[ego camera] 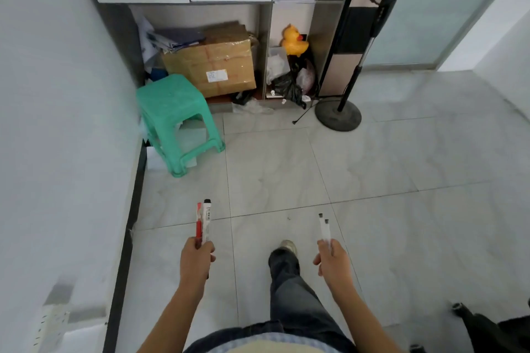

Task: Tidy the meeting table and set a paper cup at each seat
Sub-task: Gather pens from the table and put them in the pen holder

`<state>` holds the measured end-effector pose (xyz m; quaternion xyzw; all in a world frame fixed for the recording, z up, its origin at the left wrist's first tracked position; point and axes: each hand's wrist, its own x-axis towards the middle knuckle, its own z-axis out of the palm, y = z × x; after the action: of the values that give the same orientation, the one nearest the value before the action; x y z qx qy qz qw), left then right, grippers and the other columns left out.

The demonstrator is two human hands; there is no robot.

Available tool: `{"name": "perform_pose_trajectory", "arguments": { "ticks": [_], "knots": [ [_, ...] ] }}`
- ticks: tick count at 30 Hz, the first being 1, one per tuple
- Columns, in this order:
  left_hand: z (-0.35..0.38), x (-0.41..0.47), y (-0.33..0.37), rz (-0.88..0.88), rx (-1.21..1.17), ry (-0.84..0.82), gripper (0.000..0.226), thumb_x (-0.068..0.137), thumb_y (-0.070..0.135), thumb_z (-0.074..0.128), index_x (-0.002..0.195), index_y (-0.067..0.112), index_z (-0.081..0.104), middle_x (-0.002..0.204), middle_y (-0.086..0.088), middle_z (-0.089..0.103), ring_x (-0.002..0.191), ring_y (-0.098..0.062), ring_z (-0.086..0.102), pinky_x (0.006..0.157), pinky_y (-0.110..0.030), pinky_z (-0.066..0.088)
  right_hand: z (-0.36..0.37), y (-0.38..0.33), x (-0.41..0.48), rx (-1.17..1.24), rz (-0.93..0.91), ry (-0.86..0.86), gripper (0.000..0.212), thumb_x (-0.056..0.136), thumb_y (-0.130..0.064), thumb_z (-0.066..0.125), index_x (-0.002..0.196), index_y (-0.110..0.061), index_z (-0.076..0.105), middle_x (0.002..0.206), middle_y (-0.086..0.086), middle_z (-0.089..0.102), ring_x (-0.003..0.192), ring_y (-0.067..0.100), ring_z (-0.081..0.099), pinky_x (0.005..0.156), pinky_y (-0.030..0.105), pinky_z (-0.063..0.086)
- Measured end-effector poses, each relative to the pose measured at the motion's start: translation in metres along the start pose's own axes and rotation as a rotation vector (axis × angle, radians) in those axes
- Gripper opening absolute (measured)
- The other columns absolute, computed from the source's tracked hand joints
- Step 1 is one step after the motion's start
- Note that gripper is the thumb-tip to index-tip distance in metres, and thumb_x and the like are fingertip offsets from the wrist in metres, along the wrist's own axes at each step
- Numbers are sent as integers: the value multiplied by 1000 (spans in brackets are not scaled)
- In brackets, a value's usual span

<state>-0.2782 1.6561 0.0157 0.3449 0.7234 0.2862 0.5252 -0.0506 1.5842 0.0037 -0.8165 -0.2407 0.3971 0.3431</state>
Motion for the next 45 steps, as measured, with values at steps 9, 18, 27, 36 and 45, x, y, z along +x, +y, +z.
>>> {"name": "perform_pose_trajectory", "arguments": {
  "ticks": [9, 18, 27, 36, 45],
  "knots": [
    [64, 115, 113, -22, -130, 290, 30, 90, 5, 45, 118, -4, 47, 97, -19, 53, 63, -15, 44, 51, -26, 37, -35, -118, 183, -1, -108, -24, 23, 94, -20, 41, 73, -12, 46, 63, 7, 55, 48, 18, 46, 47, 25, 37],
    [135, 167, 179, -132, -118, 223, 17, 89, 2, 43, 104, -3, 50, 79, -17, 52, 63, -20, 46, 51, -27, 36, 14, -186, 286, -153, -105, -288, 26, 94, -21, 41, 68, -15, 44, 62, 5, 55, 47, 15, 44, 49, 25, 37],
    [128, 319, 268, -125, -237, 302, 12, 90, 5, 43, 101, 5, 46, 79, -16, 51, 62, -17, 44, 52, -28, 37, 70, -296, 406, -184, -121, -264, 27, 94, -20, 41, 69, -12, 43, 62, 5, 53, 47, 15, 43, 46, 22, 36],
    [103, 471, 400, 8, -223, 356, 25, 86, 0, 45, 110, -3, 48, 90, -18, 51, 56, -16, 41, 49, -24, 30, 152, -420, 494, -186, -153, -295, 22, 94, -19, 41, 73, -13, 45, 64, 6, 53, 49, 15, 43, 46, 22, 37],
    [112, 533, 426, -136, -197, 350, 20, 83, -4, 46, 104, -2, 47, 77, -16, 49, 52, -18, 37, 48, -24, 28, 195, -474, 571, -165, -85, -327, 27, 94, -19, 41, 69, -13, 46, 63, 8, 55, 49, 17, 44, 52, 28, 37]
  ]
}}
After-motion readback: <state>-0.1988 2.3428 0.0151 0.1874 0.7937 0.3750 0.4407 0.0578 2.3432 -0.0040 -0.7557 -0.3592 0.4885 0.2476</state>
